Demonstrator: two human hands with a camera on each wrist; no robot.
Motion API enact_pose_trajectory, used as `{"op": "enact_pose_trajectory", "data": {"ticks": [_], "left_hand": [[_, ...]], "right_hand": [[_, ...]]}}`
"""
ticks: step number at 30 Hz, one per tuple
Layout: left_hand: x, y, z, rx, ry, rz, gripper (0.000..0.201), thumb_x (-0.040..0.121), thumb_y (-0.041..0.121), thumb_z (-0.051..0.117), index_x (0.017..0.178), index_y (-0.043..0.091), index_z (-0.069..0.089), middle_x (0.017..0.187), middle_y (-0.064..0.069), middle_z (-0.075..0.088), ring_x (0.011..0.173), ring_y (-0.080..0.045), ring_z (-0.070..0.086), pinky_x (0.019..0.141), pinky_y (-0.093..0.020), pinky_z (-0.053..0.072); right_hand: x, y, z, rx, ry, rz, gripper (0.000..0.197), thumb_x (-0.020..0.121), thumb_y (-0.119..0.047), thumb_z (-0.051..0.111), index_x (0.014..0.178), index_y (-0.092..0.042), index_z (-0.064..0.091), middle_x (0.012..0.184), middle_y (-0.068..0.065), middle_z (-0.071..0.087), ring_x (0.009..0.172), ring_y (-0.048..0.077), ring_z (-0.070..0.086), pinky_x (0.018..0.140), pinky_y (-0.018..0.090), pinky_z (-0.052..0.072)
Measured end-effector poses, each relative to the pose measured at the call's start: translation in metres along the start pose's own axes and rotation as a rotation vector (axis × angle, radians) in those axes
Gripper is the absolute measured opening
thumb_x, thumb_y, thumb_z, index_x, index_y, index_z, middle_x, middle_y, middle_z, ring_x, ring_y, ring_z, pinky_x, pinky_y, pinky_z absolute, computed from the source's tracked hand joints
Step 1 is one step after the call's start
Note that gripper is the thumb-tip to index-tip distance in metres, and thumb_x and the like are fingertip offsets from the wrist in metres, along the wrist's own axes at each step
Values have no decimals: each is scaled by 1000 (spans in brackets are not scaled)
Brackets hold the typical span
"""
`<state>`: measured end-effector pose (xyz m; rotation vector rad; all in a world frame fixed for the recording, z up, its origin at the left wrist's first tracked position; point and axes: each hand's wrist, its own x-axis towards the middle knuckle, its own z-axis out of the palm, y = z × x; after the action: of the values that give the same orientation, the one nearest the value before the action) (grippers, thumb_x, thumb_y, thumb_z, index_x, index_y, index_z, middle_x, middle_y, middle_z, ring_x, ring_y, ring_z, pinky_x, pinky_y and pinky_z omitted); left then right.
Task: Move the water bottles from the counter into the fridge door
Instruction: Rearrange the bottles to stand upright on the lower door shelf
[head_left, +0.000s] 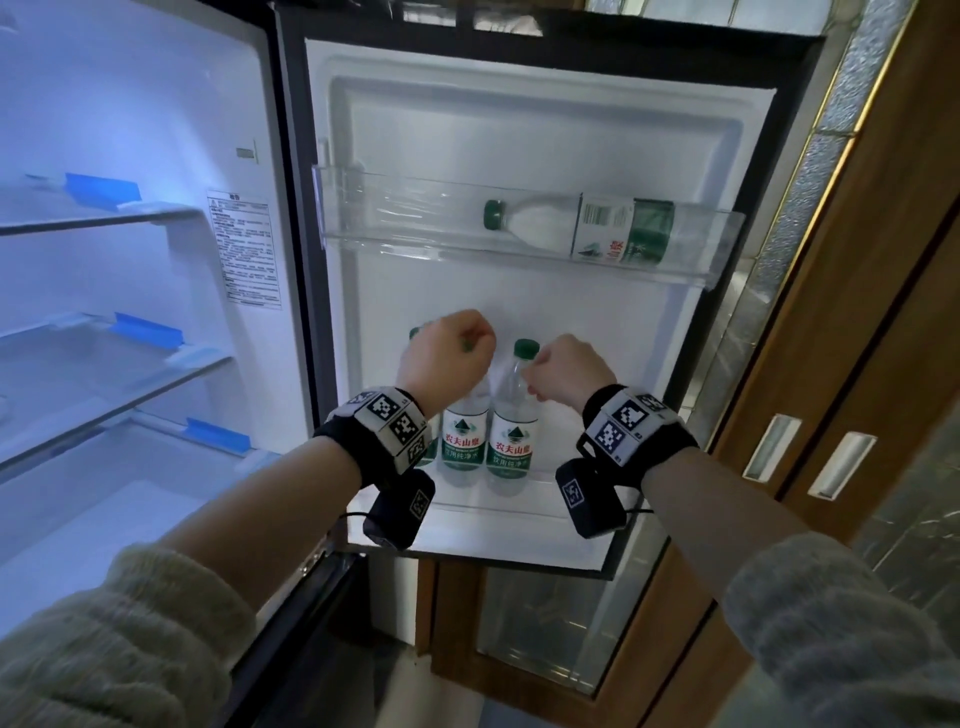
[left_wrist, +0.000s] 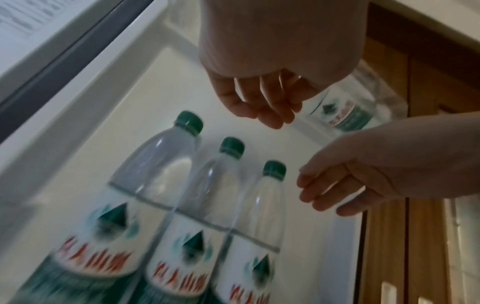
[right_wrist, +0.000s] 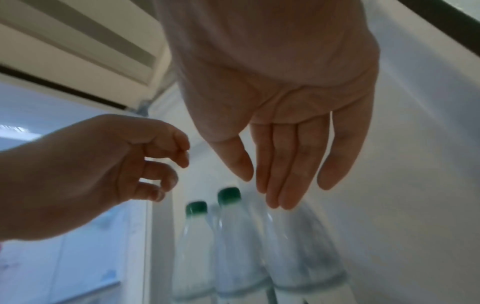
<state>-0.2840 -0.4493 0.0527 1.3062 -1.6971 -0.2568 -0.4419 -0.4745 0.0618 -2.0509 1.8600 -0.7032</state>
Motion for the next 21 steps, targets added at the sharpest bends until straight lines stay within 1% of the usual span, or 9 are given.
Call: {"op": "enact_pose_trajectory", "data": {"ticks": [2,4,7,10,11,13,15,18,21], "left_hand": [[8,18,-11,-87,23,31,13,85,23,52,83,28,64,79,13,67,71,-16,67,68,-34,56],[17,36,-22,-135,39,83,13,83,21,52,81,29,61,82,10,68,71,-17,69,68,-38,58],[33,60,-41,-145,159,240,10,76,22,48,75,28,56,82,5,67,77,-13,63,69,-29,52],[57,70,-58,-122,259,325,15,79,21,50,87,18,62,91,4,65,86,-9,56,71,-17,40],[65,69,-63,-87,273,322,22,80,22,50,95,15,64,99,3,65,93,-10,55,77,-17,41],[79,67,-70,27,258,300,34,83,26,49,112,15,63,114,1,64,108,-17,55,91,-26,42],[85,64,-71,207,227,285,37,87,32,45,115,18,64,117,1,67,110,-23,58,94,-31,41],[86,62,-68,404,226,258,44,86,41,32,91,20,72,93,0,73,91,-27,63,93,-34,39],[90,57,-65,452,265,251,38,95,37,37,76,18,64,70,4,61,75,-24,53,91,-36,36]], "right_hand": [[-1,-18,-20,80,48,-129,17,85,-23,59,77,-14,72,77,3,73,75,21,71,77,34,57],[-9,-40,-42,159,55,-286,18,89,-19,58,79,-13,72,73,2,73,65,17,72,68,32,58],[-15,-70,-76,81,173,-509,24,89,-20,55,77,-8,73,70,4,72,58,17,70,65,34,58],[-3,-87,-107,22,302,-578,21,84,-23,57,78,-9,73,78,4,72,75,23,67,75,40,55],[2,-90,-117,4,332,-579,18,83,-23,57,82,-13,73,81,1,70,80,22,66,79,39,54],[13,-93,-133,-12,381,-552,18,84,-21,56,88,-16,73,85,-4,68,87,19,64,84,36,53],[27,-92,-143,-41,392,-478,20,86,-19,56,92,-14,74,94,0,70,94,20,65,88,34,53],[45,-92,-146,-163,272,-309,22,87,-25,62,97,-10,73,105,4,71,102,23,64,91,33,52],[57,-96,-147,-248,136,-160,44,82,-39,72,110,-5,70,111,8,69,106,26,62,94,36,51]]}}
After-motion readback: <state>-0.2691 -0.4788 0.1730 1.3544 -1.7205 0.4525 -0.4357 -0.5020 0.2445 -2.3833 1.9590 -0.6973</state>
